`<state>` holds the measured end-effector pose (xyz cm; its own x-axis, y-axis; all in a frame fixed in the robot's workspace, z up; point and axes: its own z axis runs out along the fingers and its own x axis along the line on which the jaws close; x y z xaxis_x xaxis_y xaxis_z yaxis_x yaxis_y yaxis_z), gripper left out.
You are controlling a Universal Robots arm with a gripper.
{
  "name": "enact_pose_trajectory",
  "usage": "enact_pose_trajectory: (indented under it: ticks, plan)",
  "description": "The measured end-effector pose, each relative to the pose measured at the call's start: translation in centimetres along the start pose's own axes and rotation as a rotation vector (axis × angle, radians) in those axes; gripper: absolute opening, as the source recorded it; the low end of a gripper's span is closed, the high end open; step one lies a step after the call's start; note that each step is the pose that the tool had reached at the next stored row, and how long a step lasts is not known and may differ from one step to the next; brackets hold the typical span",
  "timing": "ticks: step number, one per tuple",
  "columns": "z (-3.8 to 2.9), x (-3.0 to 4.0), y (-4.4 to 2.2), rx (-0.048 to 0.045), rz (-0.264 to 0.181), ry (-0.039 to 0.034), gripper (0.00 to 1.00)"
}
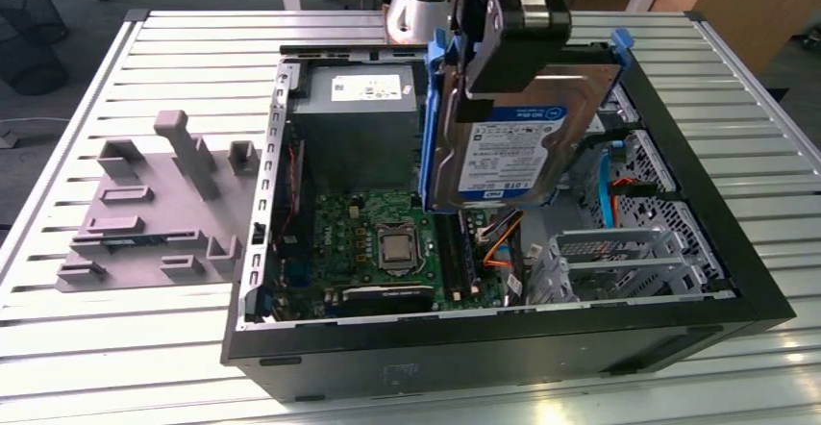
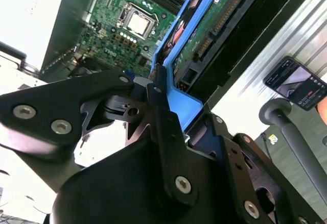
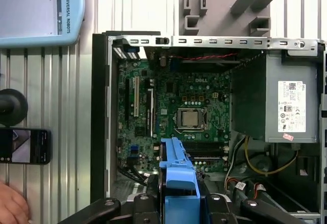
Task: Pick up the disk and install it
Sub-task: 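Insert the disk into the insertion slot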
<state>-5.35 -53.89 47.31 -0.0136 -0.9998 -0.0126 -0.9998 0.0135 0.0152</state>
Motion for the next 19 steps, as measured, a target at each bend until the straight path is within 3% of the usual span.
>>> enact_pose_trajectory:
  ticks: [3, 13, 19]
  plan:
    - [0.01, 0.45, -0.49, -0.0009, 0.000, -0.0002, 0.36]
    - [0.08, 1.10, -3.86, -0.0101, 0.000, 0.0000, 0.36]
    - [0.08, 1.15, -4.18, -0.0104, 0.000, 0.0002, 0.36]
